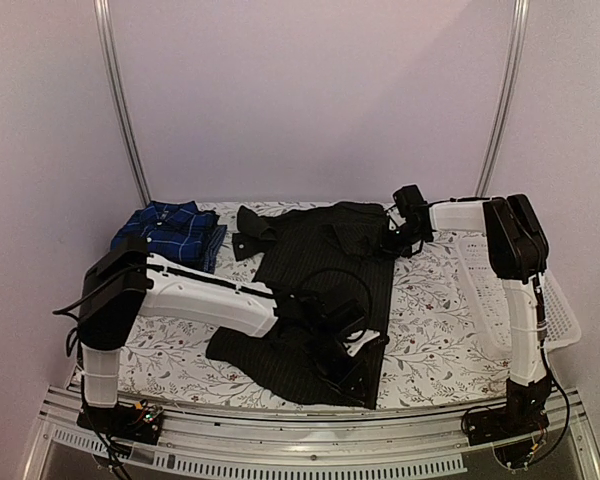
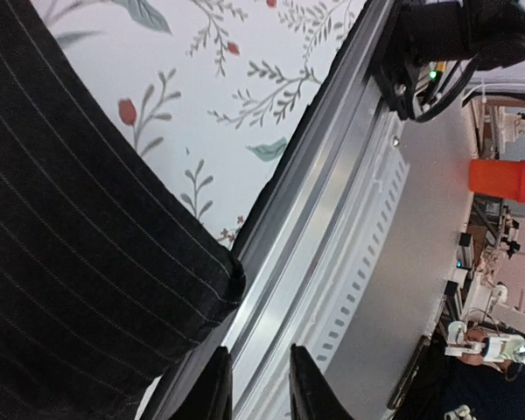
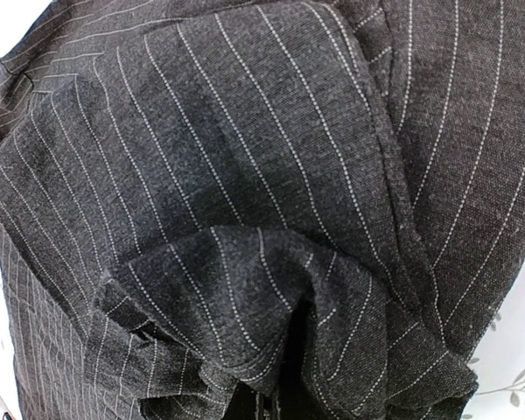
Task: Fold and stack the long sleeve shirts
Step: Place the sleeve of the 1/3-folded shirt.
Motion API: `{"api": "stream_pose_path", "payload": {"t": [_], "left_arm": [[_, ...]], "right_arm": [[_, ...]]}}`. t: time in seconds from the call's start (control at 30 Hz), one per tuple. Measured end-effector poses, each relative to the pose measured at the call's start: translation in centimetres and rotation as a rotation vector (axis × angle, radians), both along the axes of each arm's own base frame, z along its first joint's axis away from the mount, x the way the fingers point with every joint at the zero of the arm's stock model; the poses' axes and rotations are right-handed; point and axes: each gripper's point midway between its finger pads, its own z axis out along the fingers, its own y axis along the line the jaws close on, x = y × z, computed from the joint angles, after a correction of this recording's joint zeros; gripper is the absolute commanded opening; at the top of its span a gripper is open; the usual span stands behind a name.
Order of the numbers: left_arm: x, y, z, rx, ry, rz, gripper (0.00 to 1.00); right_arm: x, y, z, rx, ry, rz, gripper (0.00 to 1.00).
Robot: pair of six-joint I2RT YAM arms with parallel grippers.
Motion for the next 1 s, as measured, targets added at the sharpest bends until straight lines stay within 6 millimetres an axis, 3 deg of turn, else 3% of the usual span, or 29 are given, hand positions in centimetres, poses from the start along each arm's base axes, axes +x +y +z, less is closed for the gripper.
{"api": "stream_pose_path", "payload": {"t": [0.13,0.33,0.43,0.57,0.67,0.8,0.93,1.0], "left_arm": [[4.4,-0.3,2.1,-0.066,-0.027,0.109,0.23],[9.6,0.6,2.0,-0.057,-0.049,0.264,0.22],[11.1,1.4,1.1,-0.041,-0.049,0.325,0.22],[11.6,3.8,-1.1,0.019,-0.027,0.387,0.23],[12.6,5.5,-1.0,0.031,-0.025,0.434,0.23],[14.6,6.2,1.9,-0.032,-0.051,0.480,0.23],[16.2,6.4,5.0,-0.113,-0.084,0.505,0.23],[16.7,6.5,5.6,-0.128,-0.088,0.513,0.23]], "right_arm": [[0.8,-0.3,0.1,-0.019,-0.006,0.002,0.00],[1.5,-0.8,0.2,-0.033,-0.010,0.006,0.00],[1.5,-0.7,0.2,-0.032,-0.008,0.010,0.00],[1.1,-0.5,0.9,-0.028,-0.009,0.020,0.00],[0.4,0.0,3.0,-0.026,-0.031,0.032,0.00],[-1.5,1.0,8.4,-0.004,-0.113,0.059,0.00],[-5.8,2.6,13.2,0.035,-0.194,0.106,0.00],[-7.7,3.4,14.2,0.044,-0.213,0.131,0.00]]}}
